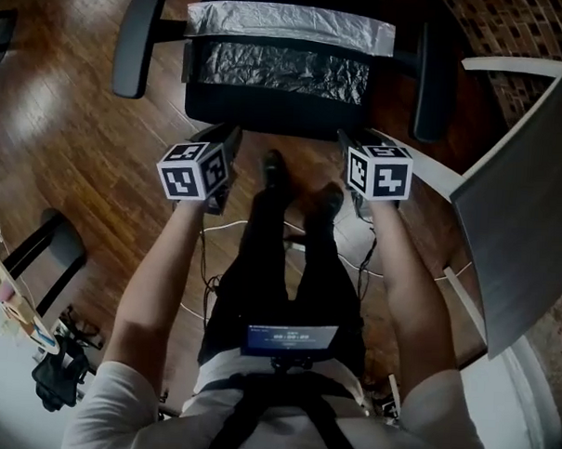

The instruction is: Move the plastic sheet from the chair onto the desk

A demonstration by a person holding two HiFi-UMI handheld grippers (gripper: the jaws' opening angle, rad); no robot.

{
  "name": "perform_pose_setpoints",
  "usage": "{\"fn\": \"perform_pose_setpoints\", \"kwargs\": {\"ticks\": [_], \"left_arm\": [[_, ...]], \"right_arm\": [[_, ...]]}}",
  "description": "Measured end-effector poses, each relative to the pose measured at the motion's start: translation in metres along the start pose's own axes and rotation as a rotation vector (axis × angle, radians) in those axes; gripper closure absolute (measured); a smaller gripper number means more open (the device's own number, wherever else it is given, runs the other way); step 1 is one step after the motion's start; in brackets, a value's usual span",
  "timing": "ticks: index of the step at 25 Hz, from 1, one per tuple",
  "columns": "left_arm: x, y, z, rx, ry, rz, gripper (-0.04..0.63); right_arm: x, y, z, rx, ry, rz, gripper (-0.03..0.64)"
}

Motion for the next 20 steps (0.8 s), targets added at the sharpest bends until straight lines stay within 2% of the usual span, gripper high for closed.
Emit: {"fn": "perform_pose_setpoints", "kwargs": {"ticks": [3,5,12,13,15,20], "left_arm": [[0.007,0.018,0.023,0.009,-0.014,0.008,0.521],[0.012,0.029,0.035,0.010,-0.018,0.004,0.495],[0.032,0.063,0.079,0.059,0.045,-0.018,0.463],[0.035,0.067,0.085,0.072,0.052,-0.018,0.440],[0.039,0.073,0.096,0.105,0.071,-0.018,0.439],[0.055,0.080,0.124,0.181,0.078,-0.031,0.427]], "right_arm": [[0.011,0.022,-0.005,-0.018,0.024,0.006,0.505],[0.017,0.034,-0.009,-0.037,0.029,0.011,0.505],[0.034,0.080,-0.030,-0.105,0.059,0.015,0.501],[0.037,0.086,-0.033,-0.113,0.071,0.017,0.466],[0.041,0.097,-0.039,-0.134,0.099,0.012,0.455],[0.052,0.116,-0.055,-0.207,0.145,0.001,0.339]]}}
Point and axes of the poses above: the fingertips, and each gripper's own axes: y forward along the fingers, z to its left, x out of its top, the point moved 2 cm from there along -y, backward along the fingers, and after that the axes turned 12 degrees about z, right-handed, at the moved point
